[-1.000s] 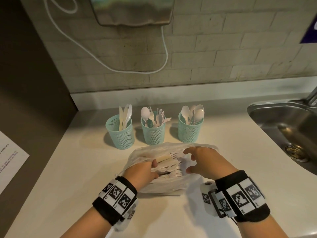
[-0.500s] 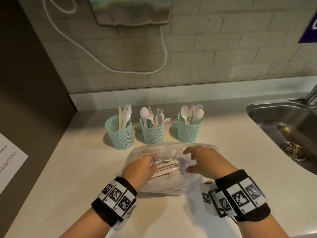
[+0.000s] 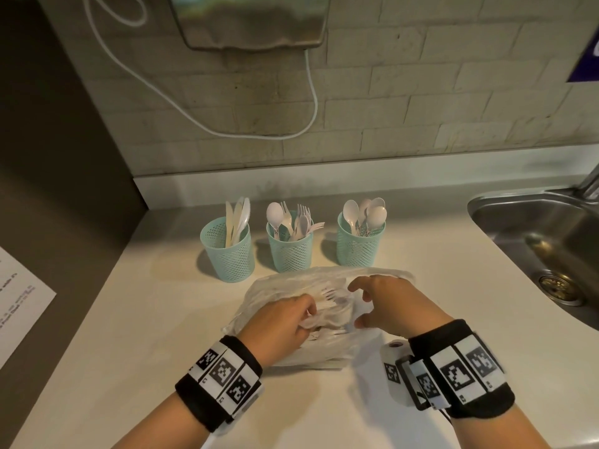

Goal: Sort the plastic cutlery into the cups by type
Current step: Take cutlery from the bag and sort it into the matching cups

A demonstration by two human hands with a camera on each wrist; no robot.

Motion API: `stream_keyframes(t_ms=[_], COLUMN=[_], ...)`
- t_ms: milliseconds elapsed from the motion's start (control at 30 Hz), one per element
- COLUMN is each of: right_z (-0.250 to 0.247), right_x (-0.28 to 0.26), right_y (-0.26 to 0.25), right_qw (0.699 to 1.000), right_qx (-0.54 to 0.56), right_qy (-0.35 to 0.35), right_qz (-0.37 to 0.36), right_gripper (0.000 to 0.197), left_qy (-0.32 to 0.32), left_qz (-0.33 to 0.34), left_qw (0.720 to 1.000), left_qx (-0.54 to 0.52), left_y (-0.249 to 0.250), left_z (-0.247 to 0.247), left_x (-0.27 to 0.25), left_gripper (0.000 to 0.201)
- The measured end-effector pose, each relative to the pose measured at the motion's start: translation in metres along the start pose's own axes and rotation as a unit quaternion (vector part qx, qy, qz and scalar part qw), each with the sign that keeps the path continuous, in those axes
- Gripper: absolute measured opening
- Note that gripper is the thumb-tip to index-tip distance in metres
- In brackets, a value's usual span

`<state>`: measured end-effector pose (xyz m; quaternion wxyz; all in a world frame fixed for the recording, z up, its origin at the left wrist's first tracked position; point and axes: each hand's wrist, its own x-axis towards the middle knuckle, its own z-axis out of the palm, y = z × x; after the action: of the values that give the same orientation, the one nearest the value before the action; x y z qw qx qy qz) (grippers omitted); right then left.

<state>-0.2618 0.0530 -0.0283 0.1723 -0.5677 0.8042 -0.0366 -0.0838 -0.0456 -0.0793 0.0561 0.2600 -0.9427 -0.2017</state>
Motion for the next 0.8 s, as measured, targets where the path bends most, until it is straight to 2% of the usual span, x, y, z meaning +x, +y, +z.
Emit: stream_keyframes(t_ms=[100,233,333,500,667,800], right_z=[-0.001,0.002,0.004,0.005,0.009,0.01], right_x=[-0.001,-0.003,-0.004,-0.003,-0.006,-0.01], right_y=[-0.001,0.001,0.001,0.0,-0.003,-0.002], right_qw=[1.0,0.999,0.997,0.994,0.991,0.988], right_qx=[-0.017,-0.022,-0.043,-0.081,-0.104,-0.12], right_qy=[-0.016,-0.044,-0.057,-0.067,-0.085,-0.097], right_qz=[-0.006,0.002,-0.001,0.004,0.003,-0.003], right_gripper=[0.061,0.055,0.045,0.046,0.034,0.031], left_qy=[-0.082,-0.103,-0.091,-0.092,-0.099,-0.118], left_qz=[-0.007,0.01,0.015,0.012,0.028,0.014], left_qw=[0.996,0.993,0.992,0.988,0.976,0.978], left_qx=[0.016,0.06,0.09,0.123,0.191,0.174], left_y=[-0.004,-0.004,0.001,0.008,0.015,0.012], left_z=[0.005,0.007,0.011,0.014,0.019,0.025], left_x=[0.001,0.0,0.0,0.003,0.005,0.006], left_gripper=[0.038,0.053,0.052,0.055,0.05,0.052])
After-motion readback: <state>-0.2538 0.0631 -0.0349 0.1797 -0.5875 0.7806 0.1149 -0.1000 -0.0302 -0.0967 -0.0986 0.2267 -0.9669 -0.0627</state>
